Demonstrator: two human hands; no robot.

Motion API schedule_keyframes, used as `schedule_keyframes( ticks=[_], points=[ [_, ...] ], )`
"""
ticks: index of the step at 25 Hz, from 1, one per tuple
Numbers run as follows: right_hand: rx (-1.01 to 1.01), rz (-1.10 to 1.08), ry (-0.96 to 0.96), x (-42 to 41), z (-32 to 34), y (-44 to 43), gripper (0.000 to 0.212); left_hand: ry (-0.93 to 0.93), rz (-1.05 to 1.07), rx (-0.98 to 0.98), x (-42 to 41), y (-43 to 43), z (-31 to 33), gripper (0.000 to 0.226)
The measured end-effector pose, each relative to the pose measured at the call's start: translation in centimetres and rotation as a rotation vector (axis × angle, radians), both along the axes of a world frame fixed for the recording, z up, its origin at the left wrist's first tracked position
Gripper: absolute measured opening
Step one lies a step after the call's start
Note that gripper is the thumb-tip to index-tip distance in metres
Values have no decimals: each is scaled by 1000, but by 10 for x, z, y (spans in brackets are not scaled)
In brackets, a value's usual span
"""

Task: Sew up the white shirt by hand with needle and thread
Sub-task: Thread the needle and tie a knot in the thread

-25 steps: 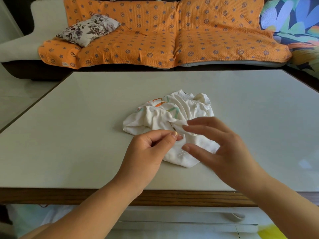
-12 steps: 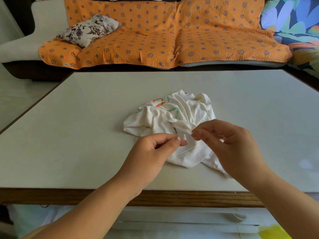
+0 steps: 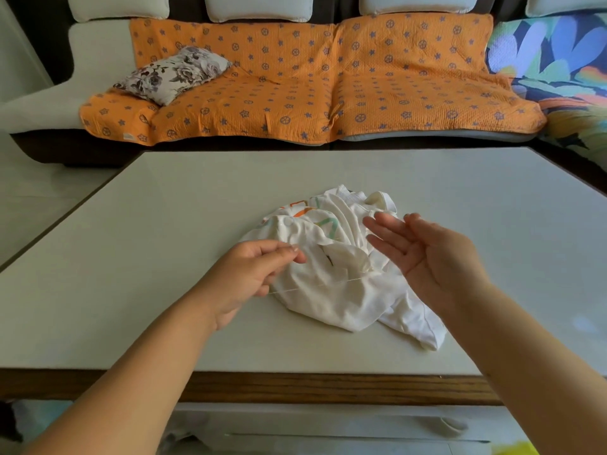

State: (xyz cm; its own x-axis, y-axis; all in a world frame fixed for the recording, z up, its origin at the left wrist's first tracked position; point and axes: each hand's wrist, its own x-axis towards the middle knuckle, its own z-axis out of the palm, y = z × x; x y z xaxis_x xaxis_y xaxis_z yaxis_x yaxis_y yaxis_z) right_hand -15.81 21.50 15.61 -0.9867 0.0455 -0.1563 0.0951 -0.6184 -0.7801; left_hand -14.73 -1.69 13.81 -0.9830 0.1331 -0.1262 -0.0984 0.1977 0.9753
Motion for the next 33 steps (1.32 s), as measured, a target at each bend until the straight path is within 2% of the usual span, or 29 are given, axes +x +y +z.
schedule_keyframes(
  ticks=[5,10,16,20,24,25,27,28,29,30,32,33],
  points=[
    [792,-298,175,-9,-5,11,19,69,125,126,-16,-24,9,21],
    [1152,-347,225,-12,-8,21,12,126,216,-70,-24,-55,7,22],
    [1363,-278,187,-17,-16,26,16,192,286,-441,-28,-74,-4,16],
    [1467,-263,189,-19,-21,30,14,167,309,-503,-31,-83,-12,15],
    [1457,-270,151,-17,-19,29,15,116,351,-555,-39,-90,-24,13],
    [1437,-244,144,-16,-17,27,15,93,339,-643,-40,-89,-25,12],
    [1414,-143,193,-12,-14,20,13,183,289,-957,-39,-75,-22,37],
    [1426,-90,257,-10,-12,15,11,330,251,-980,-37,-61,-17,52],
    [1448,-52,341,-8,-11,9,10,470,179,-876,-33,-43,-11,61],
    [1465,-30,427,-6,-10,3,9,520,71,-668,-25,-21,-4,67],
    [1446,-2,554,-2,-8,-8,7,359,-161,-261,-8,21,5,68],
    [1415,13,596,-1,-6,-13,6,263,-241,-128,-4,34,4,65]
  ],
)
